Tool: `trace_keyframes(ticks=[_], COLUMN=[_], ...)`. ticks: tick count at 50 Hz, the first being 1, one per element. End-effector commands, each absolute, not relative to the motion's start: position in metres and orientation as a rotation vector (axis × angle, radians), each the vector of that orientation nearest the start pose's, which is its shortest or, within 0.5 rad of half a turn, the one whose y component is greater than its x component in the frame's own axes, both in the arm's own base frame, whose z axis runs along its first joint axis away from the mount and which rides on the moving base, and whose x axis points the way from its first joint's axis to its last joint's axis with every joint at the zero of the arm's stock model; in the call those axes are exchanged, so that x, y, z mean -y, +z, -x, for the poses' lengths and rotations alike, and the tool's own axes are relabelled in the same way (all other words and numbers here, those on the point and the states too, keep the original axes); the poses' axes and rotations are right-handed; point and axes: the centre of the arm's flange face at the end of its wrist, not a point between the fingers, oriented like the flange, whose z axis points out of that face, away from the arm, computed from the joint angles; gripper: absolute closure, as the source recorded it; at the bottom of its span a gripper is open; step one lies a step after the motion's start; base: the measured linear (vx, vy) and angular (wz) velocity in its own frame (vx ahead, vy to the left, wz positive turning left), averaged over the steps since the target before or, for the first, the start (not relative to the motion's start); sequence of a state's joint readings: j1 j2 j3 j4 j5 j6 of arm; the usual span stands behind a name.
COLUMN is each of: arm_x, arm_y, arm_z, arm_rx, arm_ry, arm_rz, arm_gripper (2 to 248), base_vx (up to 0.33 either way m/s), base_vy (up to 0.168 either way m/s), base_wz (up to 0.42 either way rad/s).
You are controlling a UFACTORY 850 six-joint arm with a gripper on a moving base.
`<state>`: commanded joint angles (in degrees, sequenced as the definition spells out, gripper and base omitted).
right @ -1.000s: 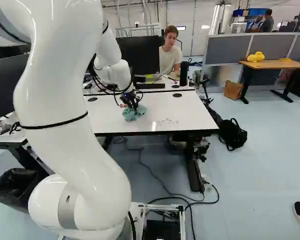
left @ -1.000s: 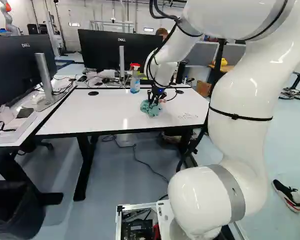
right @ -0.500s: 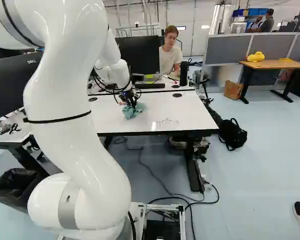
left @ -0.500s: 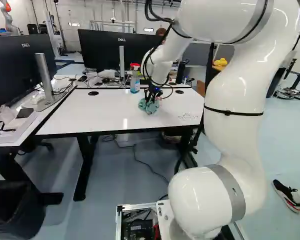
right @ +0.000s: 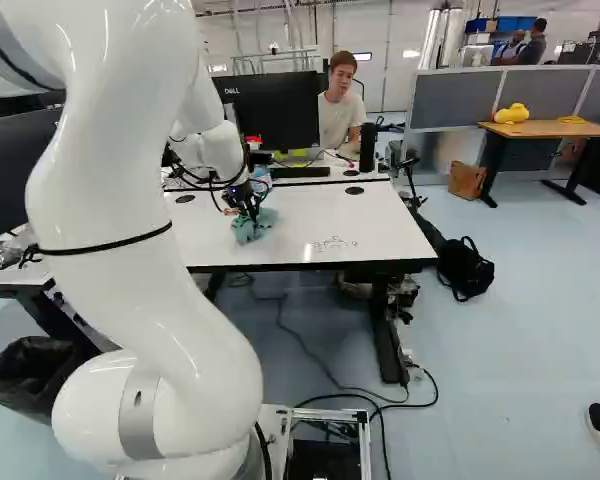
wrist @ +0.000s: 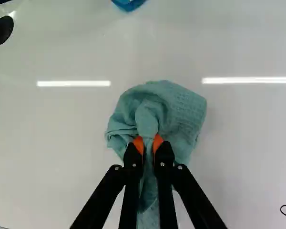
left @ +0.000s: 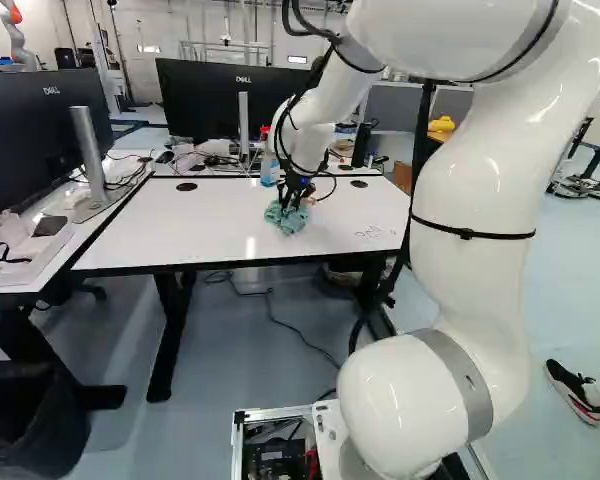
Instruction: Clean the table with the green towel
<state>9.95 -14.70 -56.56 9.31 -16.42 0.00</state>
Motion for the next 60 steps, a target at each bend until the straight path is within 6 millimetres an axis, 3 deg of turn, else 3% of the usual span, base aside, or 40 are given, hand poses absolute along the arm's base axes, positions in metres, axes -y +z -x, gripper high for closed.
trace_keyframes(ticks=[33,45,60], arm_x=[-0.101,-0.088,-0.062], arm_y=[0.443,0.443,0.443], arm_z=[-0.462,-0.445,-0.441], arm_rx=[0.089,0.058,-0.025], arm_ry=[-0.615,-0.611,-0.616], arm_rz=[2.957,2.964,2.975], arm_gripper=[208,208,208], base_vx=[0.0,0.0,0.0], base_vy=[0.0,0.0,0.0], base_wz=[0.0,0.0,0.0])
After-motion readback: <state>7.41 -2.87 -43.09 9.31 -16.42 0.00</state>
